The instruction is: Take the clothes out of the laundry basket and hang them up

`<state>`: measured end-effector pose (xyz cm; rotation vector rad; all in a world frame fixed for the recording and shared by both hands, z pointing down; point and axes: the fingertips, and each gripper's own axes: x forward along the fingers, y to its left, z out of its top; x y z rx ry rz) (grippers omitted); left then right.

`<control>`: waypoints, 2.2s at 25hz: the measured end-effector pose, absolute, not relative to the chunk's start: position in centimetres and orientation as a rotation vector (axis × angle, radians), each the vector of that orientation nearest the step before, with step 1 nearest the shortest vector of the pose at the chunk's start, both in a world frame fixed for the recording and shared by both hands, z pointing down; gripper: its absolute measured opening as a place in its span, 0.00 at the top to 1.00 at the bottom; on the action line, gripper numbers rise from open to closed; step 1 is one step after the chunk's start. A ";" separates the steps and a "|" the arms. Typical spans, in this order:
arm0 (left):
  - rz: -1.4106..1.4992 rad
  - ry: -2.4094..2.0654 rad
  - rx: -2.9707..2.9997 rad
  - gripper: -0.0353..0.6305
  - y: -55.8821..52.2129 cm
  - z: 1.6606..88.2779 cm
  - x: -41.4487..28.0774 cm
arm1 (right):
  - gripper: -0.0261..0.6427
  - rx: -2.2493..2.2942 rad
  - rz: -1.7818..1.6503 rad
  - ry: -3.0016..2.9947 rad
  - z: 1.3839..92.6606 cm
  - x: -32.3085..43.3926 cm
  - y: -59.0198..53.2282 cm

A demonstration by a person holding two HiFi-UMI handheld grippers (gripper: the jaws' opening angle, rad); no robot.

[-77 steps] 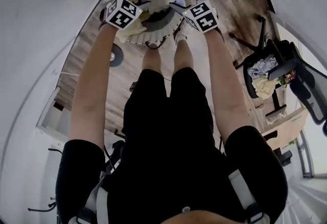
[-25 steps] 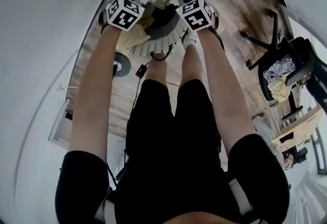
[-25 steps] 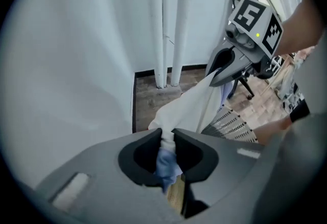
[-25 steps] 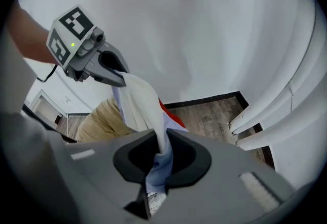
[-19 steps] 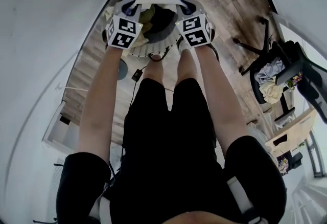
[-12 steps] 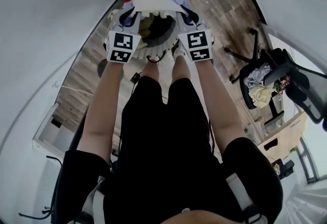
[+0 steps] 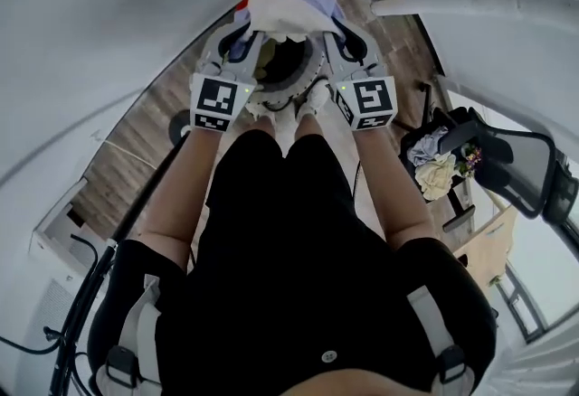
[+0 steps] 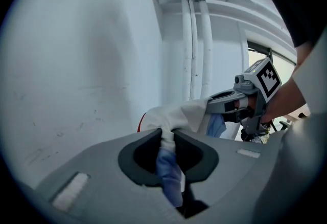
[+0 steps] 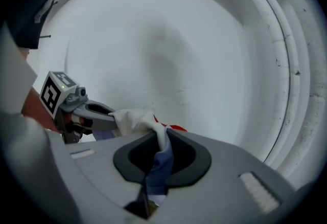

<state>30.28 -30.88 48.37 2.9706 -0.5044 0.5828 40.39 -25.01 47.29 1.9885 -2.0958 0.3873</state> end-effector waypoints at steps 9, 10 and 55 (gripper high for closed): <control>0.292 -0.614 3.019 0.88 -29.3 36.6 24.7 | 0.92 2.053 0.278 -2.247 35.1 35.5 -24.3; 0.270 -0.635 3.020 0.88 -29.1 35.8 24.4 | 0.92 2.046 0.266 -2.268 34.3 35.1 -24.1; 0.136 -2.331 2.145 0.88 3.5 22.2 -24.1 | 0.92 0.370 0.147 -3.175 21.9 -15.4 -4.9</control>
